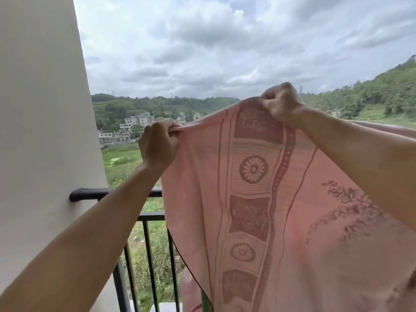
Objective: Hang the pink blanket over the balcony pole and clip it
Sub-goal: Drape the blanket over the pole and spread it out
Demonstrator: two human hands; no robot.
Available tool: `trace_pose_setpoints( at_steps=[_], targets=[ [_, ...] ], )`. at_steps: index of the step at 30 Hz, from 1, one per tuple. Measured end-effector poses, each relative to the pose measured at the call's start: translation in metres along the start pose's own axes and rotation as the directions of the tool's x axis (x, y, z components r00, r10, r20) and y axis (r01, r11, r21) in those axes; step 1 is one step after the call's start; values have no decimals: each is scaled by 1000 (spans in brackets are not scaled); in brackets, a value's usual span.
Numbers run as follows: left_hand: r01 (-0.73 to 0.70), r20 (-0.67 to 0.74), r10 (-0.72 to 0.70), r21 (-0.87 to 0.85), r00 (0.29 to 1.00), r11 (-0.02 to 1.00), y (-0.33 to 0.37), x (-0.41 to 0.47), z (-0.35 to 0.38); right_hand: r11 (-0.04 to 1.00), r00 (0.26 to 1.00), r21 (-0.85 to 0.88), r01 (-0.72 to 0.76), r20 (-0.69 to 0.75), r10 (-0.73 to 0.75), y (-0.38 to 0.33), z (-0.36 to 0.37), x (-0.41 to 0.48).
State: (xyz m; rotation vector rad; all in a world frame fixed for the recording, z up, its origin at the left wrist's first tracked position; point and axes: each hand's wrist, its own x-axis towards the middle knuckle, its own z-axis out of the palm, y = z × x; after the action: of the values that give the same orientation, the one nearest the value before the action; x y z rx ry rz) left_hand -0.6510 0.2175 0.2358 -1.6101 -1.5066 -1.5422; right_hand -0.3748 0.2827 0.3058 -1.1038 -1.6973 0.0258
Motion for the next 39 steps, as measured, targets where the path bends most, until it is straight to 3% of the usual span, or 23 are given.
trace_pose_setpoints(
  at_steps=[4,6,10,16,22,27,30,33,37,39],
  targets=[
    [154,265,-208,209,942,966,-7,22,15,993,963,-107,-50,258,76,7,1,-24],
    [184,289,-243,216,926,959,6,19,23,985,956,-170,-36,281,84,17,-7,-35],
    [-22,160,25,-23,987,1000,70,-6,39,962,993,-271,21,114,11,45,-37,-55],
    [-273,276,370,-333,887,903,185,-66,81,897,994,-441,-37,-109,-13,96,-104,-90],
    [-341,296,447,-347,844,874,259,-84,126,823,953,-516,-236,-290,91,161,-189,-108],
    [-339,350,413,-254,841,906,305,-86,163,738,854,-475,-480,-444,269,221,-257,-107],
    [-370,328,382,-102,864,924,318,-88,178,713,831,-442,-544,-397,389,252,-282,-106],
    [-403,318,383,-3,867,915,317,-88,185,730,903,-532,-430,-268,337,265,-298,-103],
    [-343,249,317,70,915,937,314,-86,190,889,968,-393,-235,-8,252,284,-320,-90],
    [-338,228,309,103,923,936,318,-88,193,920,979,-335,-201,-35,201,306,-328,-78]
  ],
)
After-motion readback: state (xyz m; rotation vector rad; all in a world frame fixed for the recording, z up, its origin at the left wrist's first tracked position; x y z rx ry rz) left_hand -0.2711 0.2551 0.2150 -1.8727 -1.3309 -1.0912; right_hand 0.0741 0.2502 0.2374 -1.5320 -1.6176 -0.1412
